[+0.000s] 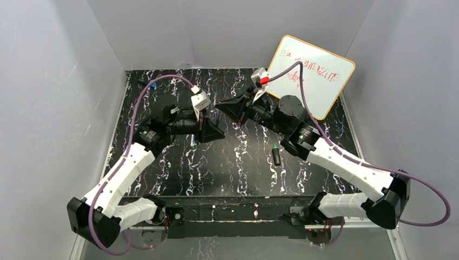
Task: Insert the pens into the pen caps
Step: Press the pen cap onto the pen.
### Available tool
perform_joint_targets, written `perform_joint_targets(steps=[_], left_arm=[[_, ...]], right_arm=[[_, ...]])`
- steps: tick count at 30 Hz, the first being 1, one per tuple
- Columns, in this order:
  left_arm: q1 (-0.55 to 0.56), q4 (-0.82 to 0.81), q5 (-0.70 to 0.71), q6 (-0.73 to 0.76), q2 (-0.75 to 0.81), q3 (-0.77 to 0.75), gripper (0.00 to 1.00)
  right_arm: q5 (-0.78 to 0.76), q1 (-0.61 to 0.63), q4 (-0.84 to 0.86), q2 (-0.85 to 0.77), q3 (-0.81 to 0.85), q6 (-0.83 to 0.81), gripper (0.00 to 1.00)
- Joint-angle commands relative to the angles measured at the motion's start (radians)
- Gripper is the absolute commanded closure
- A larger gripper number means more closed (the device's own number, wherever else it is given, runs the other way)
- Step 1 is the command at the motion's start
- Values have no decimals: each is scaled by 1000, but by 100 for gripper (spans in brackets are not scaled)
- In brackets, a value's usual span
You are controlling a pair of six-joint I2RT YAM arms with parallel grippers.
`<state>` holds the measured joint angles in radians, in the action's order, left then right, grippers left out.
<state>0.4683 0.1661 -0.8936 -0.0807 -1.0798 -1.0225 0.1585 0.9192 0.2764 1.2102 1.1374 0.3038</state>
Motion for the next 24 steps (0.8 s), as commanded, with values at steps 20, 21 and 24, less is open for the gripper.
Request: perform_joint_targets(steps=[20,21,24], left_arm=[[-16,-58,100,107,18,-244,100],[-16,-59,102,107,18,-246,100],[-17,-66,108,104,16,-251,100]], right_arm=[[148,162,-311,48,-196,80,99],[149,166,-301,49,-204,88,99],[149,178,-272,52,-227,111,99]])
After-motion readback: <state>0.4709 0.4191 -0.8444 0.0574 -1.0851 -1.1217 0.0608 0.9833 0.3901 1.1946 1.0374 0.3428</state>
